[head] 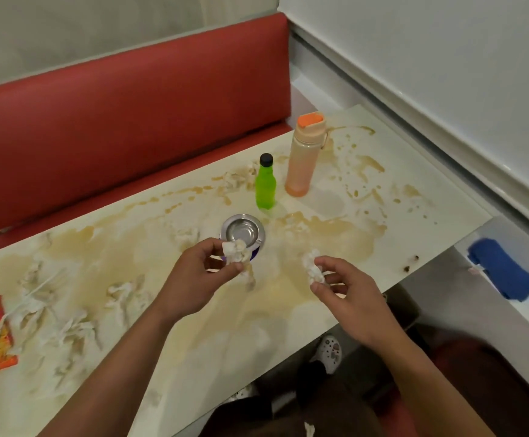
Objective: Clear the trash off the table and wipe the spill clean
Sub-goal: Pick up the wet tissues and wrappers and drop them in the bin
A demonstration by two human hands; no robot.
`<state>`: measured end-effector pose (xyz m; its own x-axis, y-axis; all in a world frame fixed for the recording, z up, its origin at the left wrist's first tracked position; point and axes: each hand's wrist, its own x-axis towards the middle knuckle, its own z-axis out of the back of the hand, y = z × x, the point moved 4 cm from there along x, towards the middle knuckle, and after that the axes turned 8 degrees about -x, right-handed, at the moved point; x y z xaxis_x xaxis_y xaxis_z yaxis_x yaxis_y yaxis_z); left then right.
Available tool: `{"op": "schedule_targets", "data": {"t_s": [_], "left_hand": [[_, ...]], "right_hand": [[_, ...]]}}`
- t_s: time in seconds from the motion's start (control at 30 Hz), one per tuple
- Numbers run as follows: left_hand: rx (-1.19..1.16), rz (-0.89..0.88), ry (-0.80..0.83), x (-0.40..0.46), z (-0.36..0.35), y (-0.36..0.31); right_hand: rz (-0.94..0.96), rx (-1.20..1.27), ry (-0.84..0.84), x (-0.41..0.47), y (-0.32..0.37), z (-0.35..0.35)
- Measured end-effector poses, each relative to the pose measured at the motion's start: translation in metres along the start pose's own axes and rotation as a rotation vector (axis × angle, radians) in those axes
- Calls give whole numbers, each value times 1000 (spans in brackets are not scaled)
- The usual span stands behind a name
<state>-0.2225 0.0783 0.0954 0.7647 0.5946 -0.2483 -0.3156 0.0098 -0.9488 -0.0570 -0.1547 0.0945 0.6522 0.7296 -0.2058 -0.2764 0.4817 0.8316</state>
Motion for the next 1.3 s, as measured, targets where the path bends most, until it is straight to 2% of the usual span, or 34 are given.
{"op": "schedule_targets", "data": {"t_s": [0.3,0.6,0.8,1.07,1.3], "left_hand": [[20,41,159,52,-140,-26],[41,122,327,108,-325,-27],[34,158,397,141,-416,-13],[96,185,448,160,-477,13],[134,208,461,167,-484,23]], "right_hand": [[-142,56,-73,4,-89,92],[-341,56,-201,1,-233,186],[-497,-7,-256,12,-352,206],[-570,-122,-156,59,-462,188],[-625,-70,-128,75,-505,182]]}}
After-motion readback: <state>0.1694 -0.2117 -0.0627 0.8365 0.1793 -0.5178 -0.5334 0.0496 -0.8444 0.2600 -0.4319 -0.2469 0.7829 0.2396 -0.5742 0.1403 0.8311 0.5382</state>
